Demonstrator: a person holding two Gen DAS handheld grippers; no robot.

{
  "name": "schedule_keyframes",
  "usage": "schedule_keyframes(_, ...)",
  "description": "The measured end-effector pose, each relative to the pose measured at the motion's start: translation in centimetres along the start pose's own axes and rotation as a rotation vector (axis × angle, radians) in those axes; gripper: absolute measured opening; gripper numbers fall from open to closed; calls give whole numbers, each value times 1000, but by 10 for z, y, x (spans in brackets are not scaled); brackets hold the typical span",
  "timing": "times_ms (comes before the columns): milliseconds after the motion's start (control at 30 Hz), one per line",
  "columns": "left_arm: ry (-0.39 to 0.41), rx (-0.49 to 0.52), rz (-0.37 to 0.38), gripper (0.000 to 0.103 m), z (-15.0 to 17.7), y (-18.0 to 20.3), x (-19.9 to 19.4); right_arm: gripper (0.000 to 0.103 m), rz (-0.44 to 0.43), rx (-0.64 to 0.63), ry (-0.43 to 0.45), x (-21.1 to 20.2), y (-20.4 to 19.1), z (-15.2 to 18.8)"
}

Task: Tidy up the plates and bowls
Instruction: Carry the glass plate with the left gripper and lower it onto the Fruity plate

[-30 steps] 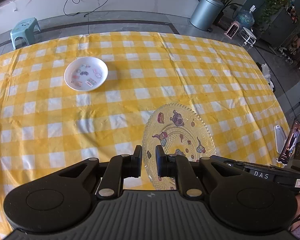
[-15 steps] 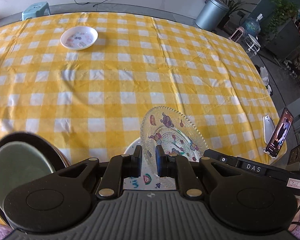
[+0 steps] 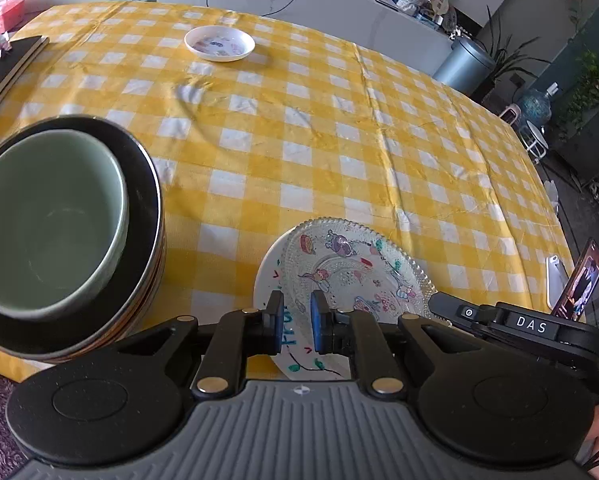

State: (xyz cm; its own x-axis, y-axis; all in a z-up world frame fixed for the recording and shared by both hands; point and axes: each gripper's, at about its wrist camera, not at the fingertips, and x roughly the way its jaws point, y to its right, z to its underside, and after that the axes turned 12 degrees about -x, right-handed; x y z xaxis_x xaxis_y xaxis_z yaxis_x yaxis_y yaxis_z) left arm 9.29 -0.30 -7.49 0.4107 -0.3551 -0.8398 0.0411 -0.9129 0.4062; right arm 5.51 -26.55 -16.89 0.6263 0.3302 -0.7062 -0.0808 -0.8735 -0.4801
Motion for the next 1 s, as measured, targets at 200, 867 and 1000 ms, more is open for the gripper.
schedule_keyframes(200,18,-30,-8,15,9,-10,5,5,30,-43,-5,5,-9,3)
schedule_keyframes(867,38,30,-62,15,26,-4,17,5,178,-213,12,8,-32,7)
schedule_keyframes(1000,48,40,-71,15,26,-1,17,6,196,-235,18,9,-35,8)
